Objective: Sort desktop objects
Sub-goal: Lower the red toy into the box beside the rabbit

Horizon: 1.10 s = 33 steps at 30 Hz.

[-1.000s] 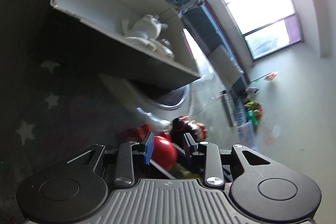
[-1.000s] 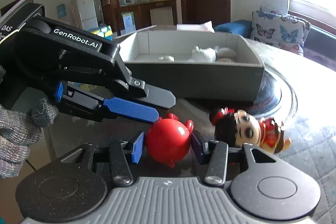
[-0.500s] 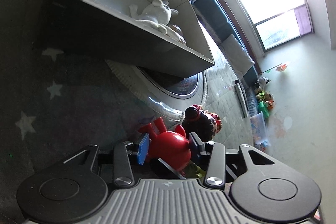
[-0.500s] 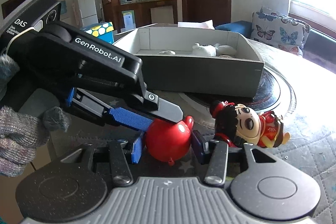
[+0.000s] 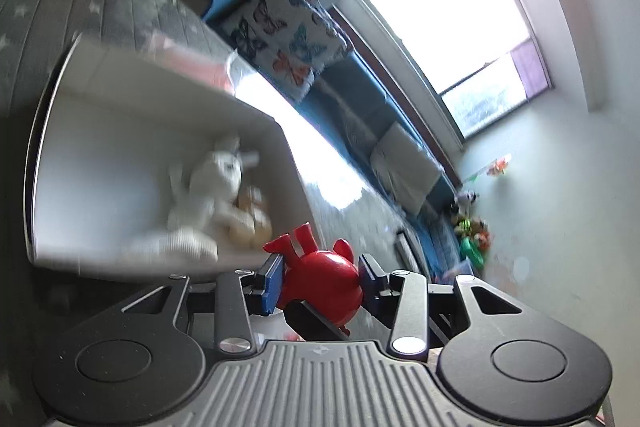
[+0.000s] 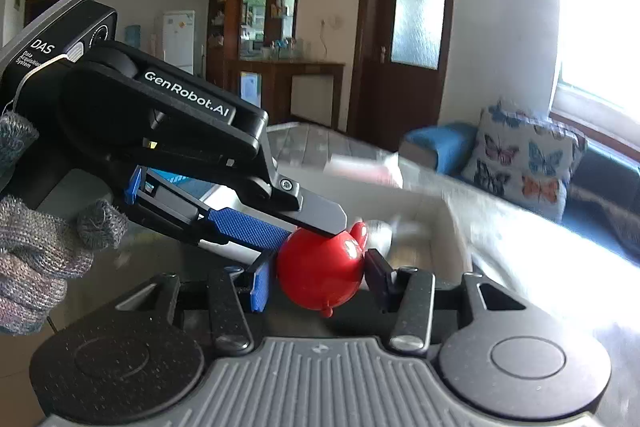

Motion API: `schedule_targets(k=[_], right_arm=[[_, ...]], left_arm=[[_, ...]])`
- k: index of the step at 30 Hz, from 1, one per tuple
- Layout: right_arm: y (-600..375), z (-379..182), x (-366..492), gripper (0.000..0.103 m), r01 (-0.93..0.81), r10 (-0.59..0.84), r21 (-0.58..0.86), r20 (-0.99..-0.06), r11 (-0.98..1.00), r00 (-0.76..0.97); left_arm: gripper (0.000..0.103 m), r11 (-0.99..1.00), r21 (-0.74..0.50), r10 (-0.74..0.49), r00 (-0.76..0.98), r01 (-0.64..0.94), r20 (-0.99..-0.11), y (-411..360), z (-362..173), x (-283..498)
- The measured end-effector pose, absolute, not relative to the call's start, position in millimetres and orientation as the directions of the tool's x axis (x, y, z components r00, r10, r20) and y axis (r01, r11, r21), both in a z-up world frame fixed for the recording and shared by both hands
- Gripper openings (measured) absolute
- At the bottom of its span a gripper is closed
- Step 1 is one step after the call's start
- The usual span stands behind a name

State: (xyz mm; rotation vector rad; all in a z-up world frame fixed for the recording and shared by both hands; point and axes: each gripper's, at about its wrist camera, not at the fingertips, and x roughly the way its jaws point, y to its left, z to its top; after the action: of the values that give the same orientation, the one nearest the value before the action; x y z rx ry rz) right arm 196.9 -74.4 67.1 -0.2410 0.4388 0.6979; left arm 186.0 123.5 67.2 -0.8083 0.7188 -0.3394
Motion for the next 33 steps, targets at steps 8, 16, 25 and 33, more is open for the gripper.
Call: schedule_targets(k=[8, 16, 25, 33], right_arm=[[-50.8, 55.3, 270.8, 0.049, -0.692, 0.575, -0.015, -0.543, 0.722, 0.612], [-48.1, 23.0, 298.4, 0.048, -0.691, 0.557, 0.044, -0.629, 0.721, 0.542], [-47.7, 14.0, 306.7, 0.05, -0.676, 0.536, 0.051, -0.654, 0.735, 0.534], [-51.4, 13.8, 302.7, 0.05, -0.653, 0.516, 0.037, -0.648, 0.756, 0.56]], left_arm=[[0.042, 0.628, -0.773, -0.519, 0.694, -0.088, -0.499, 149.5, 42.9, 248.0], [0.041, 0.634, -0.759, -0.515, 0.651, -0.149, -0.558, 147.9, 7.1, 267.7], [0.043, 0.702, -0.703, -0.488, 0.645, -0.111, -0.588, 135.8, 2.8, 263.2], [0.041, 0.702, -0.703, -0.47, 0.67, -0.111, -0.575, 143.6, 14.7, 253.3]])
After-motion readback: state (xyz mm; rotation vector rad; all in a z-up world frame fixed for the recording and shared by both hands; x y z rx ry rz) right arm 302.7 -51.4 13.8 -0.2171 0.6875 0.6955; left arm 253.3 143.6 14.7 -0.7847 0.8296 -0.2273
